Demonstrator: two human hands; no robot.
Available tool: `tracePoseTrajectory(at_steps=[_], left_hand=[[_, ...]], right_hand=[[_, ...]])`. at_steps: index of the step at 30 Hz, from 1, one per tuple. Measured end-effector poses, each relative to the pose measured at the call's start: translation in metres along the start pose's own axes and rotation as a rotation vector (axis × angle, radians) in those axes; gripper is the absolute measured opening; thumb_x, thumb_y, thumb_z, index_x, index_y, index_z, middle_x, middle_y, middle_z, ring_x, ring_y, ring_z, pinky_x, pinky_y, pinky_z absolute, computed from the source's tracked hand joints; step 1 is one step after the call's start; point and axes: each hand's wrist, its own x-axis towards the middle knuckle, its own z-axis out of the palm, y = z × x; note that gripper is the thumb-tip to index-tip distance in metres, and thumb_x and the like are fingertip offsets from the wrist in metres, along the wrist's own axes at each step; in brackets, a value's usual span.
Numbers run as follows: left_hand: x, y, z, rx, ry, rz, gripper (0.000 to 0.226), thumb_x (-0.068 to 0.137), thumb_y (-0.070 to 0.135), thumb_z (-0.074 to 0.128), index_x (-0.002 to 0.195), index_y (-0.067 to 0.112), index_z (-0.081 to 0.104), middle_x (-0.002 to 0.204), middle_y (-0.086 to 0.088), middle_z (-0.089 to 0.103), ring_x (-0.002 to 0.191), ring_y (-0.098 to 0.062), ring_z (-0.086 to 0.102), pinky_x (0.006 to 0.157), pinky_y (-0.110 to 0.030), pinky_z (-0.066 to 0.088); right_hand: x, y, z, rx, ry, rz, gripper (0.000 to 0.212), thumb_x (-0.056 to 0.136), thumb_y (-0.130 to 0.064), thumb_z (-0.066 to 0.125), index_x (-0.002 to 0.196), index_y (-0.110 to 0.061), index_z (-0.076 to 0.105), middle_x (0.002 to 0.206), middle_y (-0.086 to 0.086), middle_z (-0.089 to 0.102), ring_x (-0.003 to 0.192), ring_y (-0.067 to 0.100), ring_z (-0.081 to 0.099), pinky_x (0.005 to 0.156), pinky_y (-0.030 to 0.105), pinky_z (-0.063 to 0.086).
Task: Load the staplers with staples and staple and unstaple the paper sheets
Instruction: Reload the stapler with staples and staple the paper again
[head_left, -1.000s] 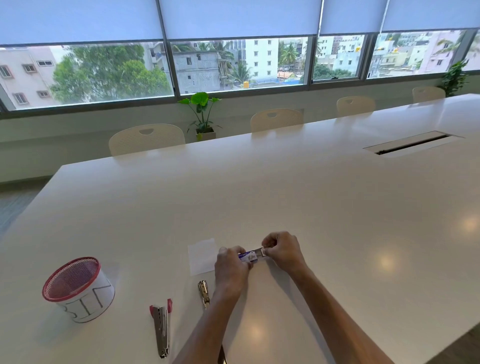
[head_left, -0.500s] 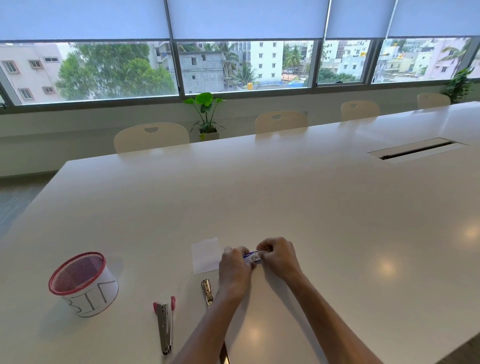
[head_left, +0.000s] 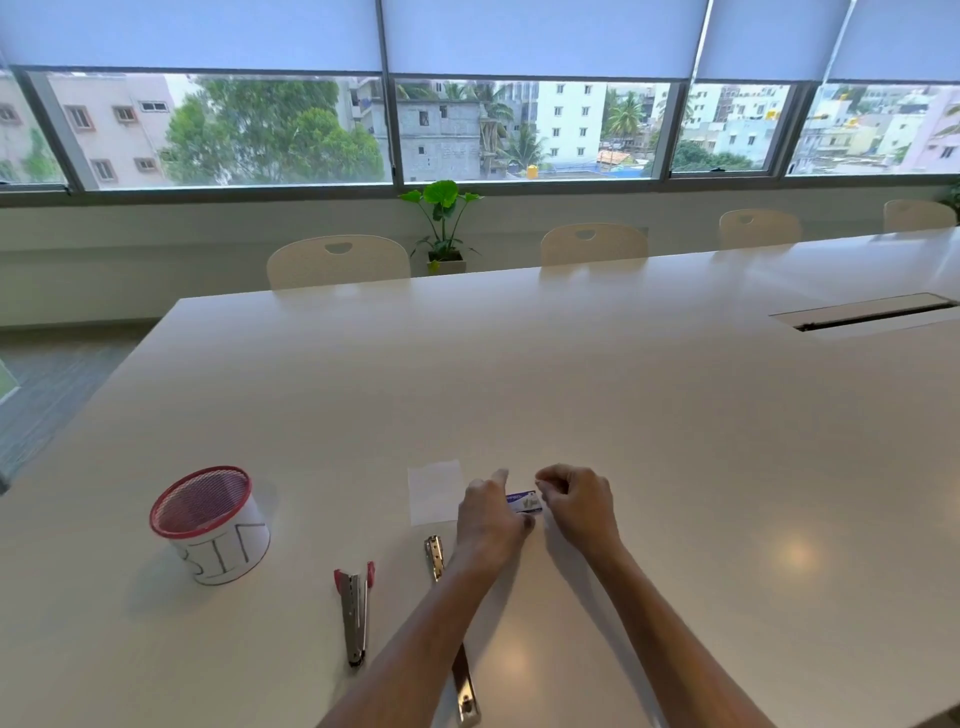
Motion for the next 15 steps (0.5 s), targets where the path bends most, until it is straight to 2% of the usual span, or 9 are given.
tracePoseTrajectory(at_steps=[3, 8, 15], left_hand=[[-0.004, -0.002, -0.012, 0.02, 0.043, -0.008, 0.074, 0.073, 0.031, 0.078, 0.135, 0.013, 0.043, 0.116, -0.014, 0.057, 0.107, -0.031, 0.058, 0.088, -0.033, 0.045], [-0.016, -0.019, -0.041, 0.109, 0.177, 0.003, 0.057, 0.078, 0.034, 0.073, 0.127, 0.011, 0.053, 0.119, -0.011, 0.056, 0.103, -0.028, 0.062, 0.085, -0.031, 0.048], [-0.037, -0.038, -0.06, 0.284, 0.083, -0.154, 0.043, 0.076, 0.042, 0.074, 0.1, 0.008, 0.062, 0.099, -0.012, 0.068, 0.089, -0.026, 0.066, 0.068, -0.028, 0.05]], right_hand=[[0.001, -0.004, 0.0, 0.007, 0.048, -0.033, 0.01, 0.083, -0.016, 0.069, 0.089, -0.018, 0.076, 0.087, -0.003, 0.076, 0.082, 0.011, 0.07, 0.08, 0.028, 0.054], [-0.003, -0.014, 0.006, 0.026, 0.02, -0.1, 0.009, 0.083, -0.016, 0.069, 0.089, -0.017, 0.076, 0.085, -0.003, 0.076, 0.079, 0.012, 0.07, 0.078, 0.031, 0.055], [-0.011, -0.031, 0.023, 0.113, -0.084, -0.178, 0.011, 0.082, -0.014, 0.07, 0.09, -0.018, 0.077, 0.083, -0.005, 0.076, 0.074, 0.003, 0.069, 0.077, 0.027, 0.057]])
